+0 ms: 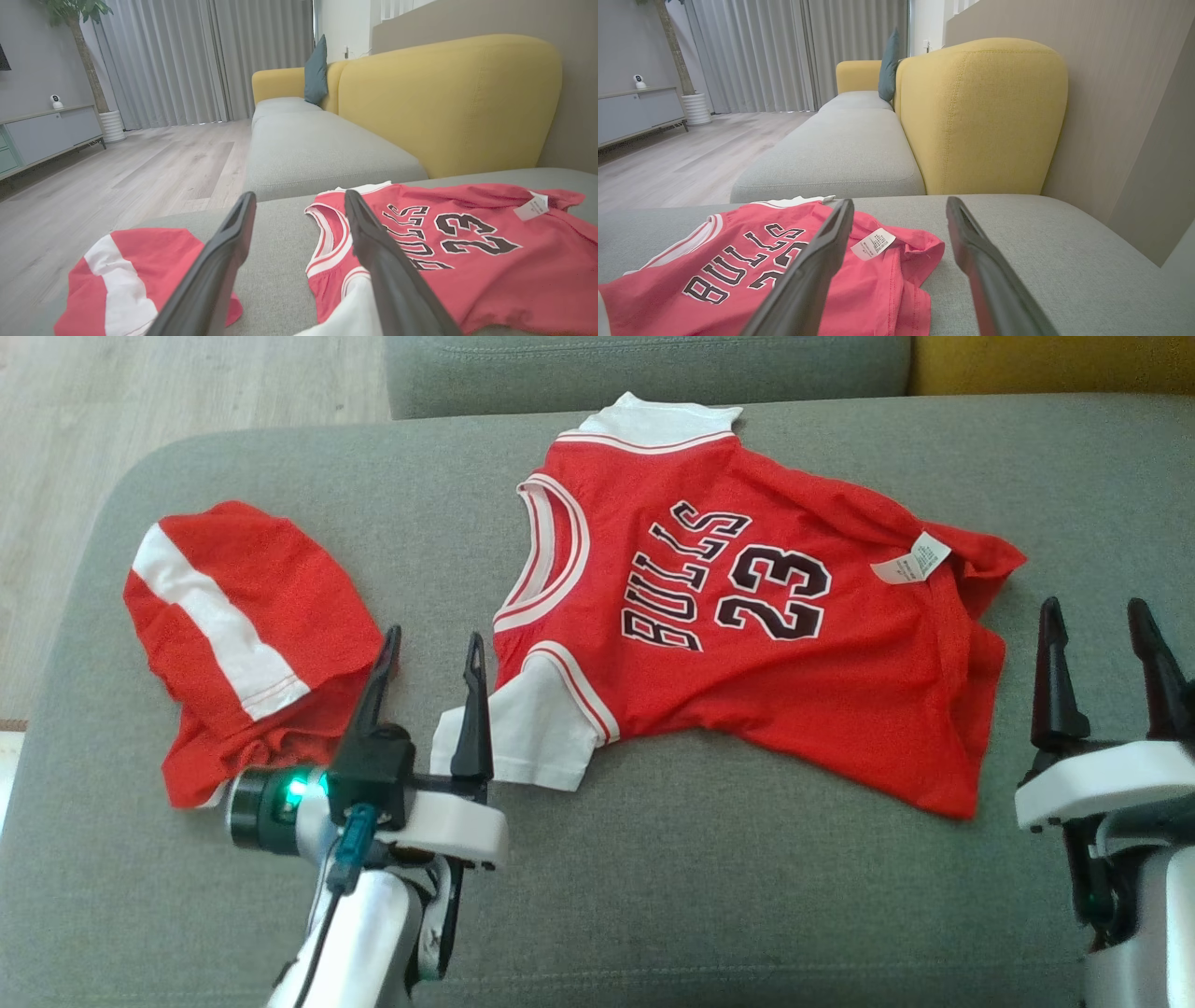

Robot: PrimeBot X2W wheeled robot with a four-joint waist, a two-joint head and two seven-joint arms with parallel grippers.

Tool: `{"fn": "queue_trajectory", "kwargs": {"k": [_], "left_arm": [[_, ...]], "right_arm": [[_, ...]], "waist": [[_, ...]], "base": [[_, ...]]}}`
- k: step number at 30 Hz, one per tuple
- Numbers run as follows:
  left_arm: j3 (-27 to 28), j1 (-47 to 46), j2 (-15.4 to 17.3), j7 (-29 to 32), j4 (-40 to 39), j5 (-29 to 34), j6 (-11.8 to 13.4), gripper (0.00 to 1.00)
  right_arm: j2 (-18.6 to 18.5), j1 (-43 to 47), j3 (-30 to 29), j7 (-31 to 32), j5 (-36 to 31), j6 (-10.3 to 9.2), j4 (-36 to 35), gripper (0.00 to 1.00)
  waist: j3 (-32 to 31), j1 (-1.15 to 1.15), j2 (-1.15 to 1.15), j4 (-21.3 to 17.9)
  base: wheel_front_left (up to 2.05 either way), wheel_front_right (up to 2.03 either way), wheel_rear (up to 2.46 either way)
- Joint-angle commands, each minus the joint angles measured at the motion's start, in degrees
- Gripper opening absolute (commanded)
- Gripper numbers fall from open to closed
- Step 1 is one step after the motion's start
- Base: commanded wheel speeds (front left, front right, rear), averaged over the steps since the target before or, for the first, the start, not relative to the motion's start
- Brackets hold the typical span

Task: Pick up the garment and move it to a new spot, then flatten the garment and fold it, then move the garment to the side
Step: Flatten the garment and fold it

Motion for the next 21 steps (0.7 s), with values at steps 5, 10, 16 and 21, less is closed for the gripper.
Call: {"fn": "queue_trajectory", "kwargs": {"k": [5,10,16,21], "left_arm": [[2.8,-1.5,-0.1,-0.3,-4.9,-0.1,-0.5,1.00],[2.7,-1.8,-0.3,-0.3,-5.6,-0.2,-1.2,1.00],[2.2,-3.2,-0.6,-0.3,-5.6,-0.4,-2.2,1.00],[1.8,-4.3,-0.6,-0.3,-5.6,-0.5,-2.8,1.00]], "right_arm": [[-0.4,-2.2,1.1,-0.5,0.5,-0.04,-1.6,1.00],[-0.4,-3.9,1.0,0.1,-0.1,-0.04,-0.3,1.00],[-1.7,-10.3,-1.3,2.2,-4.2,-0.04,5.6,1.00],[-5.6,-16.7,-3.0,5.0,-7.6,-0.04,14.6,1.00]], "waist": [[0.9,0.00,0.00,0.0],[2.7,0.00,0.00,0.4],[5.9,0.00,0.00,1.9],[8.3,0.00,0.00,3.2]], "base": [[0.00,0.00,0.00],[0.00,0.00,0.00],[0.00,0.00,0.00],[0.00,0.00,0.00]]}}
